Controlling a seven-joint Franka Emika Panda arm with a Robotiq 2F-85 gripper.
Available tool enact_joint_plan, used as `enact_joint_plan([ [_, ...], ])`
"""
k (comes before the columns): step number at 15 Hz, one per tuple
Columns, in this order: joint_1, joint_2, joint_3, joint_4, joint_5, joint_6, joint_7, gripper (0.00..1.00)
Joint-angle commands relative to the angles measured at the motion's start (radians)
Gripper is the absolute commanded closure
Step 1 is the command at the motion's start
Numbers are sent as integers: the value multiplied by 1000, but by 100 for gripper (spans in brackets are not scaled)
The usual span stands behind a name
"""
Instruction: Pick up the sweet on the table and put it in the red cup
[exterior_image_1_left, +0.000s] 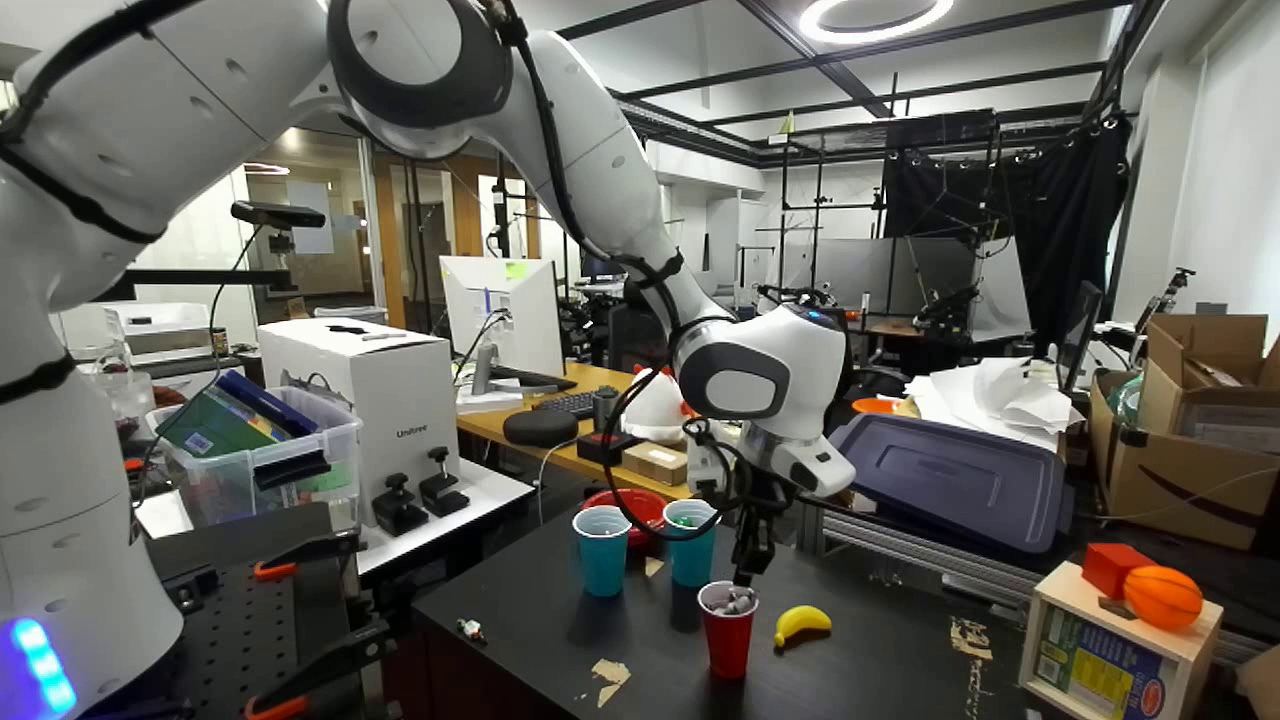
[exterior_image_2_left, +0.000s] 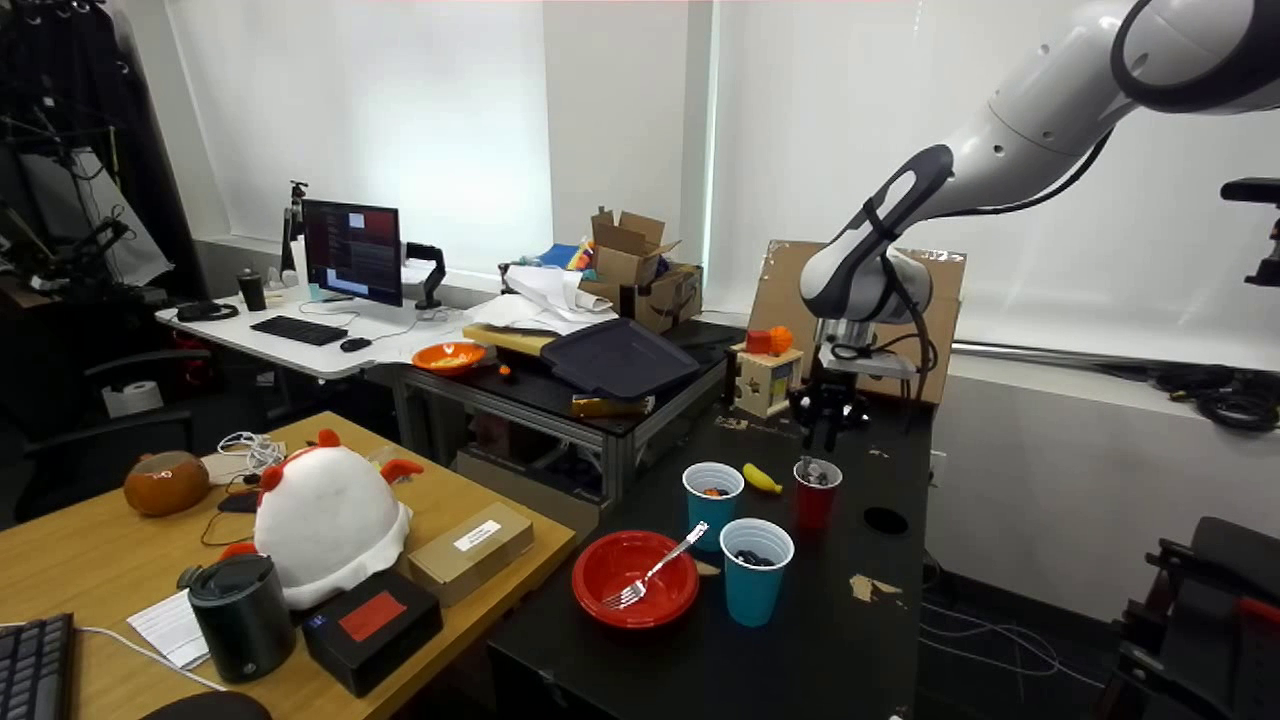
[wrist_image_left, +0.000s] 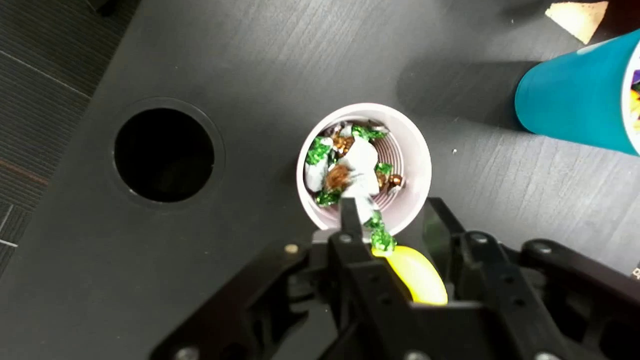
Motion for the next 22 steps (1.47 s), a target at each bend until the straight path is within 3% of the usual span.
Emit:
enact_joint_plan([
  [1, 8, -26, 3, -38, -9, 61, 19, 29],
  [5, -11, -85, 33, -101, 2, 34, -17, 1],
  [10, -49, -169, 92, -232, 35, -101, -90, 0],
  [15, -46, -190, 107, -335, 70, -220, -139, 0],
  [22, 6, -121, 124, -388, 114, -191, -121, 0],
])
